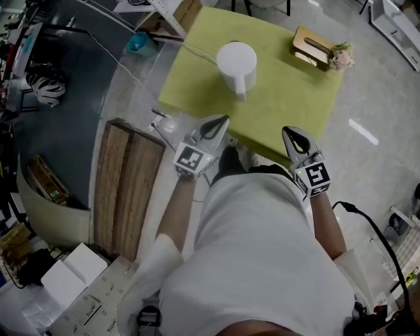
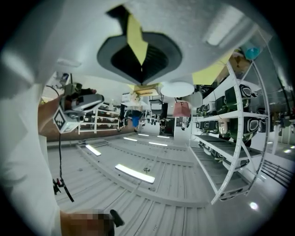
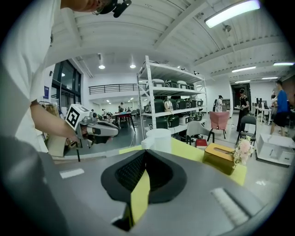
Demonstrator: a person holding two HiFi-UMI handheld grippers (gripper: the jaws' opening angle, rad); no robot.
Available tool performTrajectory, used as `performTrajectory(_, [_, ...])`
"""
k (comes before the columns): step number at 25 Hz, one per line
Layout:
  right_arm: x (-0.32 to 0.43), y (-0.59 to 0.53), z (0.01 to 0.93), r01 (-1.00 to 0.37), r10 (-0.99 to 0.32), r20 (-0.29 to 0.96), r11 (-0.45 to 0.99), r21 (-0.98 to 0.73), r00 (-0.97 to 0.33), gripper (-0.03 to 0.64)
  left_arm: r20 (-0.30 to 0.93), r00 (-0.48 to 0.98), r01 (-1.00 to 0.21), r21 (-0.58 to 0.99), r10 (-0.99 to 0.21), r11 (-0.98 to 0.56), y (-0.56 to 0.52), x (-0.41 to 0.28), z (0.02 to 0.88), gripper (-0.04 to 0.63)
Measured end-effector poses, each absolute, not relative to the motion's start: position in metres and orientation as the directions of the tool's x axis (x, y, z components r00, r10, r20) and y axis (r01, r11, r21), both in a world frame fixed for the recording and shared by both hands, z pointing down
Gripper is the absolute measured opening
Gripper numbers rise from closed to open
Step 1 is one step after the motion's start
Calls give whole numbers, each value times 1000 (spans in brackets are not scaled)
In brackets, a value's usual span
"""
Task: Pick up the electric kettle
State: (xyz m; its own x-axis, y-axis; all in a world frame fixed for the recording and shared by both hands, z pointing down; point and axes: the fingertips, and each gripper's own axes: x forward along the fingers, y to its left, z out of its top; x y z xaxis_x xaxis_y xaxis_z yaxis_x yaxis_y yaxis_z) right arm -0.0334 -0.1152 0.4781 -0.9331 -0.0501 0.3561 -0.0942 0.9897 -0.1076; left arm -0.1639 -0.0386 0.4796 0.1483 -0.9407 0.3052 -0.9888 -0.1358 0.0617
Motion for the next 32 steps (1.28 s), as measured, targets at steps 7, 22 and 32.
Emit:
performTrajectory(7, [-47,-125,477,-198,-138,372,972,-129,-918,-3,320,250,-968,63,-914,-243,-70,-186,506,33])
performTrajectory(22, [-57,-139,497,-329,-238,466,936,-123,-852,-3,436,417,-899,72,-797,-431,-116,-204,589,132])
performTrajectory(32, [-57,-144,501,-423,-308,509,897,-125,-804,-3,441,515,-834,60,-735,-548,-145,-190,611,176])
